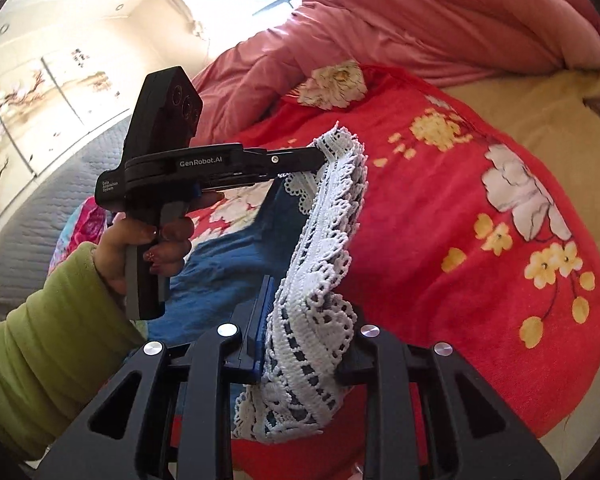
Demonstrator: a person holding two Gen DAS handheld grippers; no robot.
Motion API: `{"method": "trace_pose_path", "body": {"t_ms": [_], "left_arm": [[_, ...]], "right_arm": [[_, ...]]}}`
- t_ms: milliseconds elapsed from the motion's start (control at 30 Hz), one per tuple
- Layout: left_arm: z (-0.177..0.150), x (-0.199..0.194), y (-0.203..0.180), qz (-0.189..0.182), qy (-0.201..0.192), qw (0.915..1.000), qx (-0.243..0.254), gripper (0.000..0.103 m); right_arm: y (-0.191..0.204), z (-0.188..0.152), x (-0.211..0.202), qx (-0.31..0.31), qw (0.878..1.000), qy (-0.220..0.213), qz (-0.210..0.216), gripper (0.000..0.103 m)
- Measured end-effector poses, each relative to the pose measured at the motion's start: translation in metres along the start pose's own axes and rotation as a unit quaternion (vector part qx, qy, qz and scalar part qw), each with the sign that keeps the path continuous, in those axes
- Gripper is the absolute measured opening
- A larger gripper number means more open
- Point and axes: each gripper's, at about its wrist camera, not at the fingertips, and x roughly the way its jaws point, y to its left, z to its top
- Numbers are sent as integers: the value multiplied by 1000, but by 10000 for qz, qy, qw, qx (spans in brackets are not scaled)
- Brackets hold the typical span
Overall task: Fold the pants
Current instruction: 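Lift the lace strip and fold it over the denim with both tools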
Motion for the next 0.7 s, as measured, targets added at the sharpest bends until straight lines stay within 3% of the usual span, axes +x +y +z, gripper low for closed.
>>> {"method": "trace_pose_path", "body": {"t_ms": [333,567,700], "left_arm": [[-32,-101,19,-9,-759,9968,-246,14],[-74,-130,56,417,-775,9922,-888,14],[-97,-146,76,655,-778,9847,-1415,14]], "right_arm": [[102,6,6,-1009,9938,7,461,22],[147,-22,71,-1569,9841,746,379,22],[159,-40,96,-1844,9770,1051,224,22]]}}
